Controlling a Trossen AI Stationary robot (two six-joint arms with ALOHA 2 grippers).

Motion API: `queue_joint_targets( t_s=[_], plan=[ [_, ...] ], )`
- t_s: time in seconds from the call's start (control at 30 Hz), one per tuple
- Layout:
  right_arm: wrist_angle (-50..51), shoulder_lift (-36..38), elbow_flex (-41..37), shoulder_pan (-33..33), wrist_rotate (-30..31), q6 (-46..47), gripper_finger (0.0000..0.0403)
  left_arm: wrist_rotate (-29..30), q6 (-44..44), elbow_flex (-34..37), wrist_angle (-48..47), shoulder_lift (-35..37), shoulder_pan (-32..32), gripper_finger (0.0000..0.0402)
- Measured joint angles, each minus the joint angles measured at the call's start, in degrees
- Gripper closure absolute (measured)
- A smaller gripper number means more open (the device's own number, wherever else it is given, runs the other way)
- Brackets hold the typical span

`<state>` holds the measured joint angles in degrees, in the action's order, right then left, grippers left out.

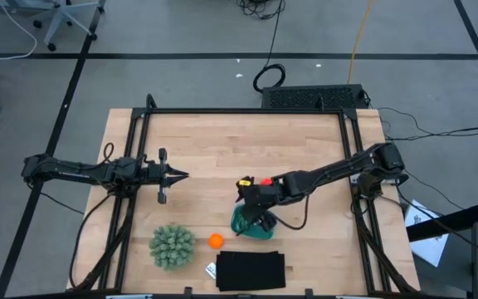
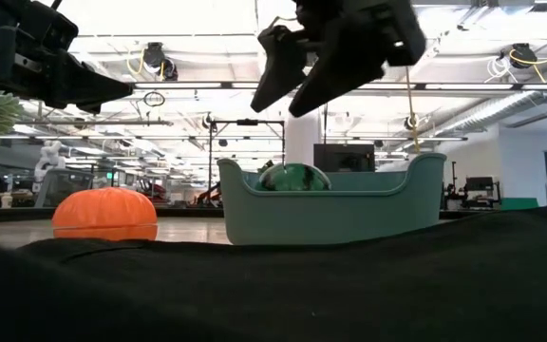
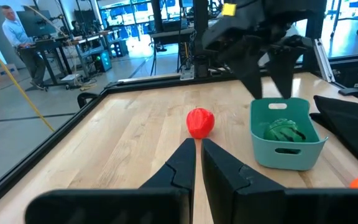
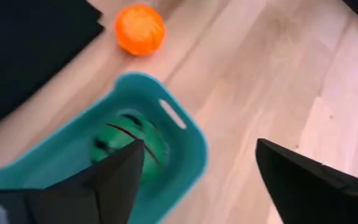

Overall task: Pick and placing Produce into tupperware
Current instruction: Adjust the blue bin

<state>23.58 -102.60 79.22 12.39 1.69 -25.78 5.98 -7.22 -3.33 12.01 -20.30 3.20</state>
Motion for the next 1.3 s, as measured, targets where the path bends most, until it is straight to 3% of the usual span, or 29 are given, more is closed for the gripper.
queue_joint_targets(
  t_s=[0.2, 0.53, 0.97, 1.3],
  plan=[
    [-2.4, -0.6, 0.0, -1.5, 0.0, -0.5, 0.0193, 0.0, 0.0, 0.0, -0.3, 0.0, 0.0, 0.0371],
    [-2.3, -0.6, 0.0, -3.4, -0.5, -2.6, 0.0391, 0.0, 0.0, 0.0, -1.8, 0.0, 0.0, 0.0371],
    [-6.7, -0.6, -6.7, -7.3, -0.5, -0.3, 0.0402, 0.0, 0.0, 0.0, -2.0, 0.0, 0.0, 0.0371],
    [-9.0, -0.6, -8.9, -6.9, -4.8, 1.1, 0.0403, 0.1, 0.0, 0.0, -1.9, 0.0, 0.0, 0.0371]
  ],
)
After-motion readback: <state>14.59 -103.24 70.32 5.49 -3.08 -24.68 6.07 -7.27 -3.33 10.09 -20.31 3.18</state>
